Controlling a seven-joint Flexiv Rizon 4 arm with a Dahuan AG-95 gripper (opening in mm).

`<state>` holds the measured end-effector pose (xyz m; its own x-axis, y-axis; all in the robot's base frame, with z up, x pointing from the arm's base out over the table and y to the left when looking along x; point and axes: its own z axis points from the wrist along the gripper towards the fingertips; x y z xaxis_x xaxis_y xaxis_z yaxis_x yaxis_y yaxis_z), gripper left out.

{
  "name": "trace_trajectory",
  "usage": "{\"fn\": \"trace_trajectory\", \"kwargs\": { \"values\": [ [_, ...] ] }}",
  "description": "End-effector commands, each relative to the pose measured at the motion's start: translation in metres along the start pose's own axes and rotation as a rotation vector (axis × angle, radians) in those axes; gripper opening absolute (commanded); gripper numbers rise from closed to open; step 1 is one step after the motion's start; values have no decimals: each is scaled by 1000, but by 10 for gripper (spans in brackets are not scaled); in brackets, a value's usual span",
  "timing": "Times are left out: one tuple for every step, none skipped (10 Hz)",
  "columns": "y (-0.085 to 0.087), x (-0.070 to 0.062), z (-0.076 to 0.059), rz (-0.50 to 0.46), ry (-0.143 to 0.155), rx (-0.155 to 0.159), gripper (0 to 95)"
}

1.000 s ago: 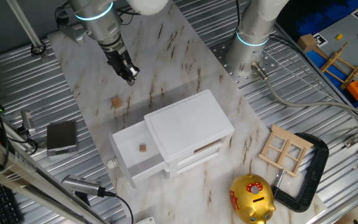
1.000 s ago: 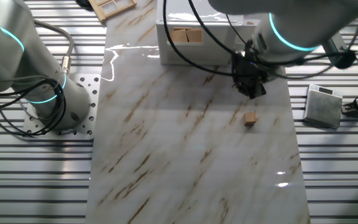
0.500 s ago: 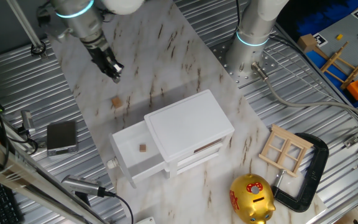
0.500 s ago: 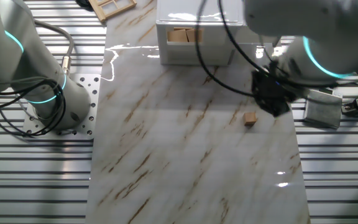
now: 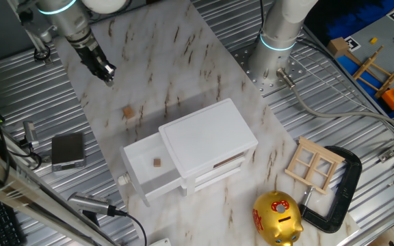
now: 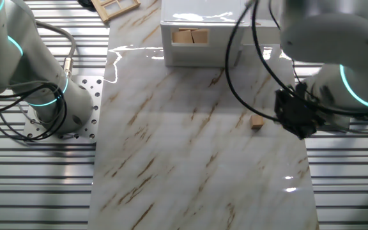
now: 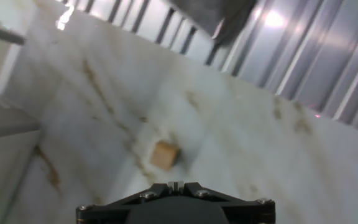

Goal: Put things in the drawer

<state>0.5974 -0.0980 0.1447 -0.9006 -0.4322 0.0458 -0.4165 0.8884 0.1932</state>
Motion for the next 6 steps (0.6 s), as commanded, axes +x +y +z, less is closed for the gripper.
{"fn": "trace_trajectory", "kwargs": {
  "values": [
    [0, -2, -1, 11, 3, 7, 0],
    [1, -1, -1, 16, 1, 5, 0],
    [1, -1, -1, 28, 1, 5, 0],
    [1, -1, -1, 60, 3, 11, 0],
    [1, -1, -1, 95, -14, 16, 0],
    [1, -1, -1, 145, -25, 23, 0]
  ]
}}
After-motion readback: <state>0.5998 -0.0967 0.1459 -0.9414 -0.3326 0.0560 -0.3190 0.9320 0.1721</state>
